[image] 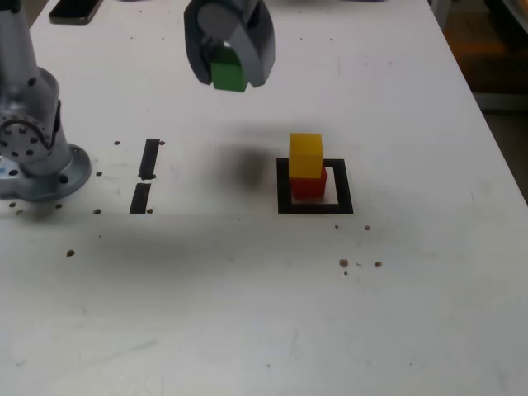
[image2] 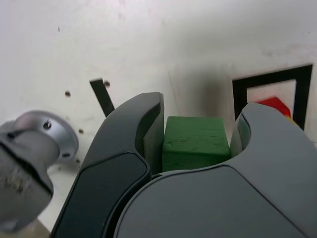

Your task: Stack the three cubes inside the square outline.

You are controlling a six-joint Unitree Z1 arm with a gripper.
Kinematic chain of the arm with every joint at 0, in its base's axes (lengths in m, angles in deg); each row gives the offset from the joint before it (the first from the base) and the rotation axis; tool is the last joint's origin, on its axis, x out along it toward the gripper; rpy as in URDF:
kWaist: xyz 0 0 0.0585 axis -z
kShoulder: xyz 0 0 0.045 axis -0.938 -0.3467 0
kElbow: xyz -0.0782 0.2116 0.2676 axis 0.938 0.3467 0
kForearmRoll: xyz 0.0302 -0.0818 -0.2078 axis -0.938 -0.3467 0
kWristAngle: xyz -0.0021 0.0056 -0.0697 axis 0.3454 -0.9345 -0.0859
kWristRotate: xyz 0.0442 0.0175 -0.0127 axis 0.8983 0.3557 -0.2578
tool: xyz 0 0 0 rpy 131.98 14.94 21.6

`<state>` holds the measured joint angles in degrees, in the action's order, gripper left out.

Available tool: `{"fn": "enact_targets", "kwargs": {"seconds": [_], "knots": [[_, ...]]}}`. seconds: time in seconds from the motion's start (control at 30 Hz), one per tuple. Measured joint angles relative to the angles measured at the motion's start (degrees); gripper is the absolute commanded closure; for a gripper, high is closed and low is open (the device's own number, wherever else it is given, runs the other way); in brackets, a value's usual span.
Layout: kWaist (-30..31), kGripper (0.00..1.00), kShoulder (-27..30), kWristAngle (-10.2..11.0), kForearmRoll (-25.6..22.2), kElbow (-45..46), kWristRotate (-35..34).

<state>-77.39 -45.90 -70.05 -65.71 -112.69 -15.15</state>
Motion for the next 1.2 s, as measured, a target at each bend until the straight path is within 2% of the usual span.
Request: {"fn": "enact_targets", "kwargs": {"seconds": [0.1,0.27,0.57,0.9,1.2], "knots": [[2.9,1.0,-0.4,-1.9,-5.7,-5.6,-3.4],[7.0,1.0,-2.1,-4.9,-5.9,-12.7,-9.4],[10.5,1.0,-6.9,-5.7,-5.0,-12.5,-16.2],[10.5,1.0,-8.9,-5.9,0.1,-9.9,-17.7],[10.8,1.0,-10.2,-6.0,2.8,-9.9,-17.9]]}}
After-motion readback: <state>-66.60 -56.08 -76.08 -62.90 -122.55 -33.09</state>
